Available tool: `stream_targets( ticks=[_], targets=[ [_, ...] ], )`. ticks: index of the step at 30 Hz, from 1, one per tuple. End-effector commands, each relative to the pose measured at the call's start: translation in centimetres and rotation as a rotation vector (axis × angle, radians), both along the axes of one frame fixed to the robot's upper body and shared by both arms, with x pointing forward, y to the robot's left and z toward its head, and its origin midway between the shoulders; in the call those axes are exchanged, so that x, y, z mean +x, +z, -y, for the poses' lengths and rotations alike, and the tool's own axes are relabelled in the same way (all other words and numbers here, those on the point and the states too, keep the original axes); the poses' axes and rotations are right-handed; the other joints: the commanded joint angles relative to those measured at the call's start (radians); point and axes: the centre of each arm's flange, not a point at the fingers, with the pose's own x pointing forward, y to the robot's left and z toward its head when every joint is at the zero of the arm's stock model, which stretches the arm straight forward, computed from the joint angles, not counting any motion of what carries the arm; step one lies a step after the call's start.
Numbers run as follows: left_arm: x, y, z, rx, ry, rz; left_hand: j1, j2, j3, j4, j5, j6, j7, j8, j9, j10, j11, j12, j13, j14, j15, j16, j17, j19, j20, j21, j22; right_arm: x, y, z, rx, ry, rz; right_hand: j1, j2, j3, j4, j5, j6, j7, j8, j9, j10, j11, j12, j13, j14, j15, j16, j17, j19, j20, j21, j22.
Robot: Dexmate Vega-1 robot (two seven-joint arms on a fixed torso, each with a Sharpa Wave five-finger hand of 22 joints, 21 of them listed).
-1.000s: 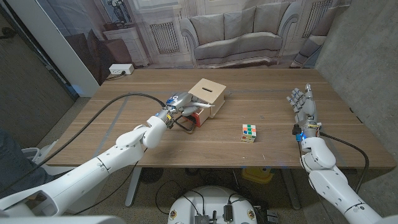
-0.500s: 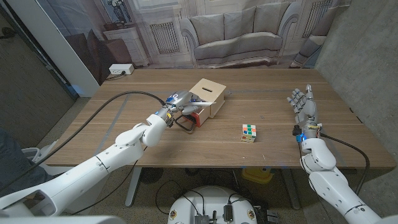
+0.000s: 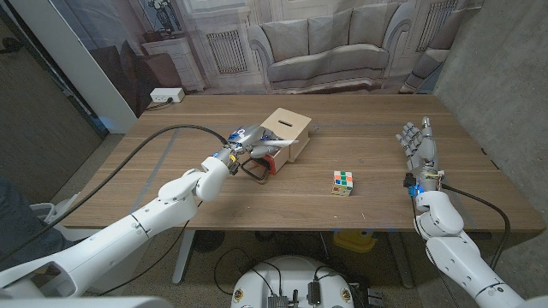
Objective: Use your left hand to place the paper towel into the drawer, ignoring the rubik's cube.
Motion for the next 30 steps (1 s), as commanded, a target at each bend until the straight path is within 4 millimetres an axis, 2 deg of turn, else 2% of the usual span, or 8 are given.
stream_targets(
  ticks=[1,13,30],
  targets=[
    [0.1,-0.1,0.0,-0.001,0.009,-0.014,-0.012,-0.008,-0.008,0.004,0.005,-0.010,-0.003,-0.008,0.001,-0.015,0.002,-0.003,0.002,-0.015,-0.116,0.000,0.002,-0.014,-0.011,-0.006,0.002,0.4,0.4,0.0,-0.006,0.005,-0.006,0.002,0.007,-0.003,-0.003,-0.002,0.008,0.004,-0.003,0.003,0.011,0.003,-0.003,0.002,0.010,-0.002,0.000,0.002,0.011,-0.012,-0.002,0.004],
    [-0.3,0.6,0.1,0.003,0.008,-0.010,-0.032,-0.018,-0.019,0.011,0.009,-0.023,-0.006,-0.020,0.001,-0.034,0.000,-0.002,0.000,-0.037,-0.109,0.002,0.001,-0.024,-0.007,-0.013,0.002,0.5,0.6,-0.1,-0.008,0.007,-0.005,0.003,0.008,-0.004,-0.004,-0.002,0.009,0.003,-0.002,0.003,0.011,0.003,-0.004,0.002,0.010,-0.002,-0.001,0.002,0.013,-0.012,-0.005,0.004],
    [-2.2,1.0,0.7,0.006,-0.002,0.002,-0.044,-0.022,-0.026,0.016,0.013,-0.025,-0.006,-0.024,0.002,-0.035,0.002,0.002,-0.001,-0.028,-0.108,0.010,0.000,-0.019,-0.007,-0.014,0.003,0.1,0.2,0.3,-0.002,0.003,-0.001,0.003,0.009,-0.004,-0.005,-0.002,0.008,0.003,-0.002,0.003,0.010,0.003,-0.004,0.002,0.009,-0.001,-0.002,0.002,0.014,-0.011,-0.011,0.004]
  ],
)
